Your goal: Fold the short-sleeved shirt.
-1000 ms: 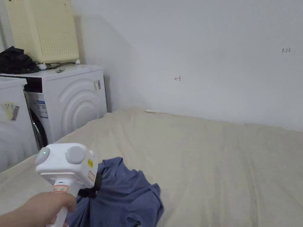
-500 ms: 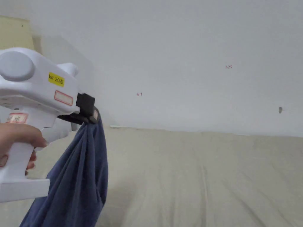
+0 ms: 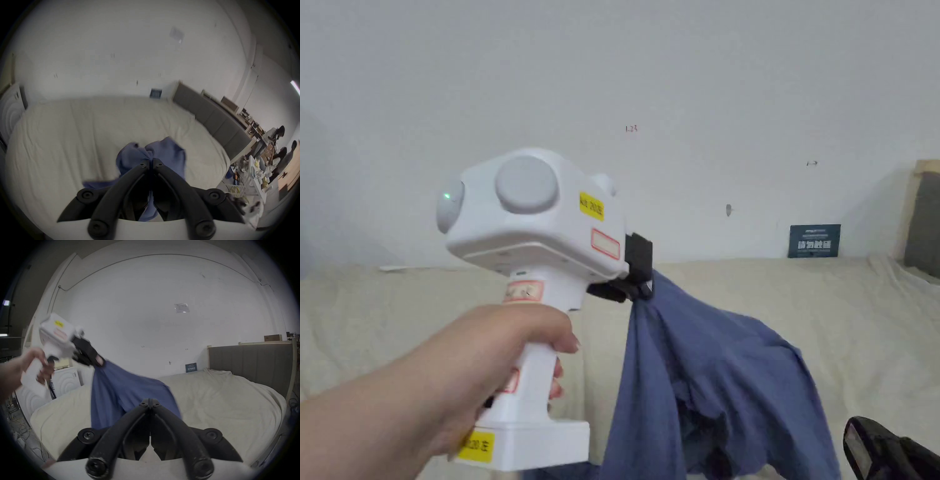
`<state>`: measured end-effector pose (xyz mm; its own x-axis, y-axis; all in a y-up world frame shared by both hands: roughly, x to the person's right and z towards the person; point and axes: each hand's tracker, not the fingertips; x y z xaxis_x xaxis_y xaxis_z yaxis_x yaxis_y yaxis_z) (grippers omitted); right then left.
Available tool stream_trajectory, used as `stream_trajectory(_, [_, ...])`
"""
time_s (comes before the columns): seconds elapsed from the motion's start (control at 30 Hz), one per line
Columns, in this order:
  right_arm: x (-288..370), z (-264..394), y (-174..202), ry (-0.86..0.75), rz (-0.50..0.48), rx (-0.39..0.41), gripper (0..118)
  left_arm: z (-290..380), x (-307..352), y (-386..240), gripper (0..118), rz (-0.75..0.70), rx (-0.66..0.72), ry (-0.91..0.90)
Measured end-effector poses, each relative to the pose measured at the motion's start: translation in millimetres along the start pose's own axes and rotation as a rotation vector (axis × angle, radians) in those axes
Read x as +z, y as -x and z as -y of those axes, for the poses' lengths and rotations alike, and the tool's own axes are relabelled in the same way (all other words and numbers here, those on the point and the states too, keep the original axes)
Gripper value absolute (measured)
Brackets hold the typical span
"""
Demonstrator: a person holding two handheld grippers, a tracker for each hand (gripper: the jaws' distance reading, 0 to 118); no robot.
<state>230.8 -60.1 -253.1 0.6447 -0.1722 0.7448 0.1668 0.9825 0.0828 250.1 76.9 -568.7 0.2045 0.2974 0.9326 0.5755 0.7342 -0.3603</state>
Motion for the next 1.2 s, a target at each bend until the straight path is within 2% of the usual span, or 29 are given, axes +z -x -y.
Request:
stream_trajectory(0.2, [-6.0, 12.7, -24.5, 0.067, 0.034, -0.027, 0, 57.3, -142.7, 12.9, 6, 0.093, 0.226, 0.243])
stream_trajectory(0.23, [-7.0, 14.7, -27.3, 0.074, 0.039, -0.023, 0, 65.4, -155.7, 15.6, 25, 0.122, 0.251, 0.258])
stream_trajectory(0.27, [-8.1, 16.7, -30.3, 0.084, 0.044, -0.020, 0, 73.2, -167.7, 18.1, 63, 0.170, 0.273, 0.297])
stream_trajectory(0.3, [-9.9, 19.3, -33.0, 0.093, 0.047, -0.017, 0, 81.8, -178.3, 19.6, 109, 0.222, 0.277, 0.323])
stream_trajectory(0.33, [-11.2, 21.3, -35.6, 0.103, 0.048, -0.017, 0, 89.3, -180.7, 17.9, 118, 0.250, 0.246, 0.361])
stream_trajectory(0.43, [-16.6, 27.8, -42.3, 0.134, 0.056, -0.023, 0, 98.3, -199.9, 15.9, 117, 0.185, 0.228, 0.367])
stream_trajectory(0.53, [-20.1, 32.0, -47.2, 0.153, 0.066, -0.039, 0, 92.2, -195.7, 14.4, 117, 0.190, 0.217, 0.372])
stream_trajectory(0.57, [-19.5, 32.9, -47.8, 0.154, 0.068, -0.047, 0, 89.8, -196.7, 14.4, 117, 0.199, 0.218, 0.431])
stream_trajectory(0.73, [-16.6, 28.3, -48.5, 0.146, 0.079, -0.057, 0, 95.8, -157.1, 16.9, 117, 0.253, 0.185, 0.320])
stream_trajectory(0.8, [-14.2, 23.5, -48.1, 0.136, 0.080, -0.053, 0, 96.5, -120.4, 23.9, 116, 0.294, 0.207, 0.231])
stream_trajectory(0.83, [-12.9, 20.7, -48.0, 0.131, 0.079, -0.051, 0, 98.1, -100.8, 28.3, 110, 0.295, 0.226, 0.180])
stream_trajectory(0.87, [-11.6, 18.0, -47.2, 0.125, 0.078, -0.048, 0, 98.2, -81.5, 34.6, 98, 0.285, 0.243, 0.135])
stream_trajectory(0.93, [-8.8, 13.2, -45.0, 0.113, 0.075, -0.038, 0, 105.8, -41.5, 46.6, 43, 0.265, 0.263, 0.056])
stream_trajectory(0.97, [-7.6, 11.1, -43.7, 0.107, 0.074, -0.032, 0, 112.6, -21.2, 51.9, 11, 0.226, 0.257, 0.009])
stream_trajectory(1.0, [-6.5, 9.2, -41.8, 0.101, 0.074, -0.025, 0, 121.6, -2.7, 55.0, 0, 0.172, 0.244, -0.051])
stream_trajectory(1.2, [2.9, 6.0, -30.5, 0.057, 0.063, -0.021, 0, 196.9, 77.2, 66.5, 0, -0.254, 0.117, -0.354])
